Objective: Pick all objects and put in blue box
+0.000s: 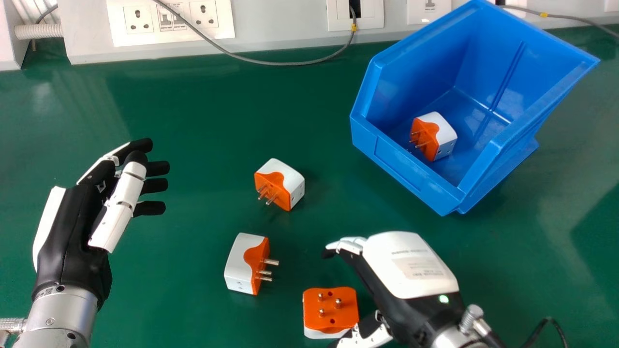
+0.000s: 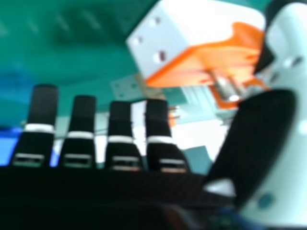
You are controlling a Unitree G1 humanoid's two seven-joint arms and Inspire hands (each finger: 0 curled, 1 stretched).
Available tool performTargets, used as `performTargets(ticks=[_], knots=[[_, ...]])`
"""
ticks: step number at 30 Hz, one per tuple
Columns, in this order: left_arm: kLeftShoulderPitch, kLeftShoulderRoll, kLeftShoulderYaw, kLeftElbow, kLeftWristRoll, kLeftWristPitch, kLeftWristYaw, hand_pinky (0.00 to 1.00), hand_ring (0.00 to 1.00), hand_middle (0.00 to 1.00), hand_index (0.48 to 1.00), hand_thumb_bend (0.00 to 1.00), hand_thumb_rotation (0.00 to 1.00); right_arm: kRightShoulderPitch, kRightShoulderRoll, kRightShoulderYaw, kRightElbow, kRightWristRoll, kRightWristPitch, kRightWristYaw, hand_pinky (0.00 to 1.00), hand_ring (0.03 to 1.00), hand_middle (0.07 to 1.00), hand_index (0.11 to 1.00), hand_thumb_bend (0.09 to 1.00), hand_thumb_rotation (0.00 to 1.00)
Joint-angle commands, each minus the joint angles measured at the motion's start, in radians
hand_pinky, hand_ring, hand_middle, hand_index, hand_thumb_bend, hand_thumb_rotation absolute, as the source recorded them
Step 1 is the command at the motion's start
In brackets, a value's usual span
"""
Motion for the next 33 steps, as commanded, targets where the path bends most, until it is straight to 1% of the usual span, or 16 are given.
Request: performTargets(ticks=[1,4,8,13,18,21,28,30,33], knots=[[-0.009,0.010,0.013,-0.019,-0.005,-0.005,-0.002,0.63,0.72,0.73,0.803,0.26,0.72,-0.024,0.006,0.004,0.005,-0.018,0.009,-0.022,0.65,0.779,0.813,0.754,0.697,0.27],[-0.011,0.010,0.012,-0.018,-0.005,-0.005,-0.001,0.63,0.72,0.73,0.802,0.26,0.72,-0.041,0.009,0.009,0.027,-0.015,0.017,-0.027,0.63,0.759,0.791,0.725,0.728,0.23],[-0.016,0.012,0.012,-0.015,-0.005,-0.004,-0.001,0.63,0.72,0.73,0.801,0.27,0.72,-0.050,0.022,0.010,0.045,0.003,0.026,-0.024,0.62,0.749,0.779,0.711,0.740,0.20],[-0.018,0.013,0.012,-0.015,-0.005,-0.002,-0.001,0.63,0.72,0.73,0.801,0.27,0.71,-0.062,0.032,0.028,0.059,-0.019,0.053,-0.020,0.61,0.746,0.775,0.706,0.743,0.17],[-0.029,0.015,0.013,-0.011,-0.006,0.005,-0.001,0.63,0.72,0.73,0.801,0.27,0.71,-0.083,0.039,0.057,0.064,-0.049,0.089,0.013,0.62,0.750,0.777,0.709,0.742,0.16],[-0.032,0.015,0.011,-0.010,-0.004,0.009,0.000,0.63,0.72,0.73,0.801,0.27,0.71,-0.077,0.041,0.066,0.044,-0.057,0.104,0.027,0.63,0.754,0.781,0.715,0.743,0.16],[-0.040,0.015,0.009,-0.008,-0.002,0.016,0.000,0.63,0.72,0.73,0.801,0.27,0.72,-0.073,0.035,0.087,0.038,-0.070,0.107,0.016,0.63,0.755,0.786,0.720,0.736,0.14],[-0.043,0.016,0.009,-0.004,-0.001,0.017,0.000,0.63,0.72,0.73,0.801,0.27,0.72,-0.075,0.039,0.094,0.044,-0.078,0.110,0.018,0.63,0.754,0.787,0.720,0.715,0.14],[-0.045,0.016,0.009,-0.005,-0.001,0.020,0.001,0.63,0.72,0.73,0.802,0.27,0.72,-0.076,0.041,0.105,0.048,-0.097,0.111,0.014,0.63,0.752,0.788,0.720,0.689,0.14]])
